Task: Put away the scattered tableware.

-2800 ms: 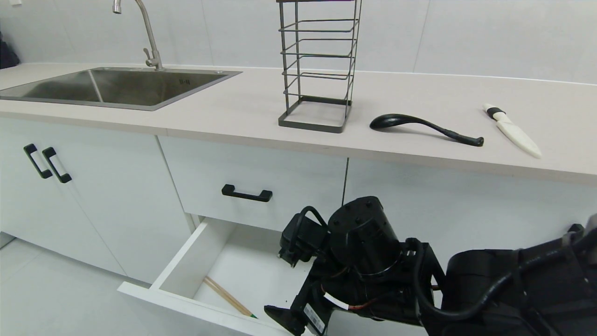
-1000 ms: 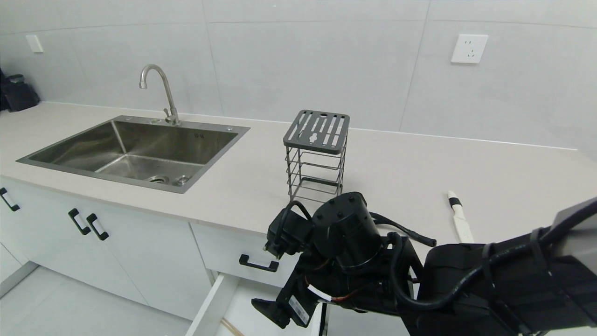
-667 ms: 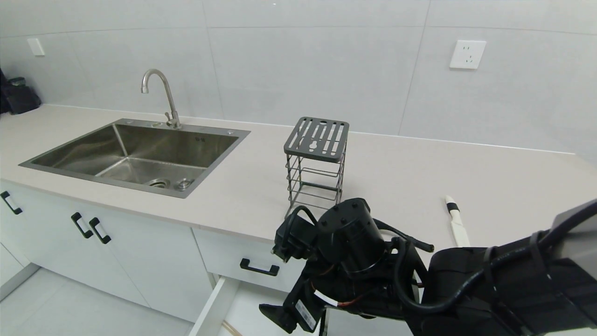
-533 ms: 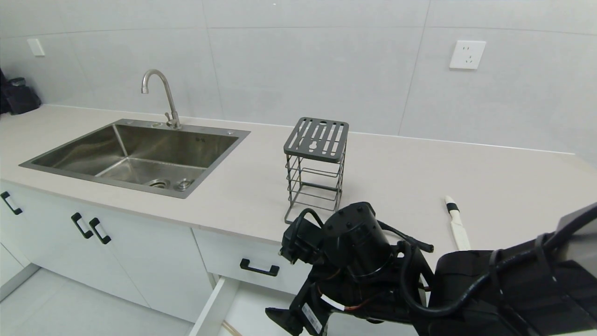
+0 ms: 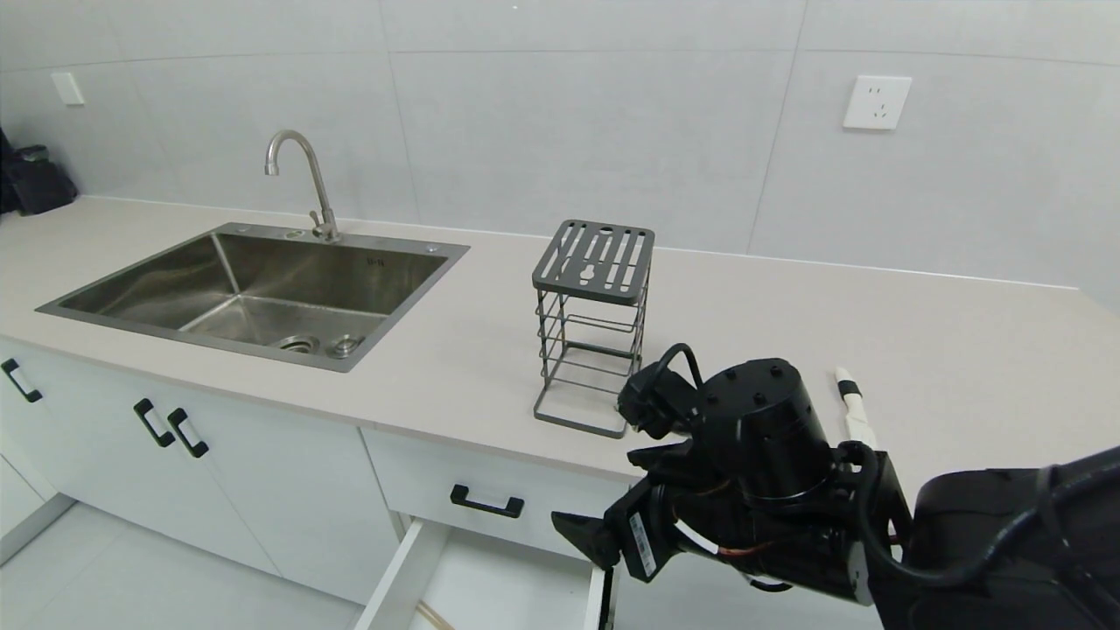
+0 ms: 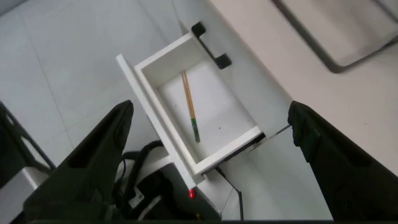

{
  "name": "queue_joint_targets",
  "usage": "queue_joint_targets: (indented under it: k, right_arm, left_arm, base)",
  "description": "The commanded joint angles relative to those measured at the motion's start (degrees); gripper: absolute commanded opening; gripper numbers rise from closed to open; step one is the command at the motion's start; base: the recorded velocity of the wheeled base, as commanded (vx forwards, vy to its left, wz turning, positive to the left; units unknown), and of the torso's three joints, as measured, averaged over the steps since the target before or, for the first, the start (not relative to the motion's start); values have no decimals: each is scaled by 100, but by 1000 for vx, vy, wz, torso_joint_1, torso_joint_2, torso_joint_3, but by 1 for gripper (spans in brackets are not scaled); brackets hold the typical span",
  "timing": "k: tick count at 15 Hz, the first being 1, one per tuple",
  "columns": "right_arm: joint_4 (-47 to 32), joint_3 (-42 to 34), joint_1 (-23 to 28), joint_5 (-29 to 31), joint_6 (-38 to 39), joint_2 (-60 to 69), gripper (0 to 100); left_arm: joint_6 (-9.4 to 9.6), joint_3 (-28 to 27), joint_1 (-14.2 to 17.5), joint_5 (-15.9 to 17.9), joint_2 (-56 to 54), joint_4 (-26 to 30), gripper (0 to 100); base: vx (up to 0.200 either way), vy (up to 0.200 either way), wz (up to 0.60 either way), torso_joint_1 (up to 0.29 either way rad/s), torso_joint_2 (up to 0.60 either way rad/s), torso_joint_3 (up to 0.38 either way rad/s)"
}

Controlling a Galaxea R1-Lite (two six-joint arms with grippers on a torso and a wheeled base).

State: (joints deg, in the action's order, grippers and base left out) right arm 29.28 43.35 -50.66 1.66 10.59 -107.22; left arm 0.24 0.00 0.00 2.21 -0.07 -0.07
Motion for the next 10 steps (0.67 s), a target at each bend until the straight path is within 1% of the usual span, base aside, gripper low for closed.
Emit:
queue_joint_targets:
  k: [1, 4, 6, 7, 8, 10]
  right_arm:
    - [-1, -99, 92, 54, 48, 78, 100]
    - [-1, -380, 285, 80, 22, 166, 100]
    - [-1, -521, 391, 300, 39, 227, 100]
    - [-1, -573, 452, 388, 30, 236, 100]
    - [-1, -564, 566, 388, 4, 236, 100]
    - [-1, -582, 637, 405, 48, 236, 100]
  left_arm:
    - [2, 0, 0, -1, 7, -1, 100]
    - [2, 0, 0, -1, 7, -1, 100]
    - [2, 0, 0, -1, 7, -1, 100]
    - [2, 0, 0, -1, 7, -1, 100]
    - [2, 0, 0, -1, 7, -1, 100]
    - [2, 0, 0, -1, 7, -1, 100]
  base:
    - [0, 0, 0, 0, 0, 0]
    - [0, 0, 0, 0, 0, 0]
    - [0, 0, 0, 0, 0, 0]
    - [0, 0, 0, 0, 0, 0]
    - [0, 0, 0, 0, 0, 0]
    - [0, 0, 0, 0, 0, 0]
